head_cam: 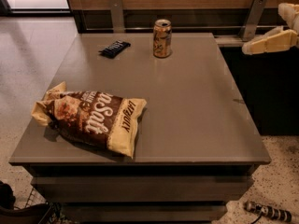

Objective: Knock orange can over

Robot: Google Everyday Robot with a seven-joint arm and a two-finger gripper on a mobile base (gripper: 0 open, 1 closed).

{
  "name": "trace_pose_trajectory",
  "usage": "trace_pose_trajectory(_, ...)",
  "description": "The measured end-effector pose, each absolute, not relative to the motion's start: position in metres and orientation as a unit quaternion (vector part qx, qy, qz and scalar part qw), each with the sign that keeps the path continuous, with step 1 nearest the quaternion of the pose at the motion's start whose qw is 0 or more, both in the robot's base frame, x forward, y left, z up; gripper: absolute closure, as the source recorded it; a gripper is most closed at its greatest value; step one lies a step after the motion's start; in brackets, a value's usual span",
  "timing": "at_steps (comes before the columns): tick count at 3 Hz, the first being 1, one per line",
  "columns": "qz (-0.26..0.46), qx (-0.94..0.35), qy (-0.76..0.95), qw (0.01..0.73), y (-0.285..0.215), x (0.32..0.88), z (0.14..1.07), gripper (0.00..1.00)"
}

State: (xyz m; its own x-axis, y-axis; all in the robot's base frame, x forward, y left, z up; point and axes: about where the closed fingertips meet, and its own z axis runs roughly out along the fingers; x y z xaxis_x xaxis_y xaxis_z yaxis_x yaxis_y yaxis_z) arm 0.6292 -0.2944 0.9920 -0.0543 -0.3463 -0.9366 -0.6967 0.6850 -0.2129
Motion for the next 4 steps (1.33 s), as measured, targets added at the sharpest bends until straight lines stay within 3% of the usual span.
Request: trace_pose_trajectory(4,0.167,-0.348,0.693,0.608,-0.279,0.674,0.991,0.00)
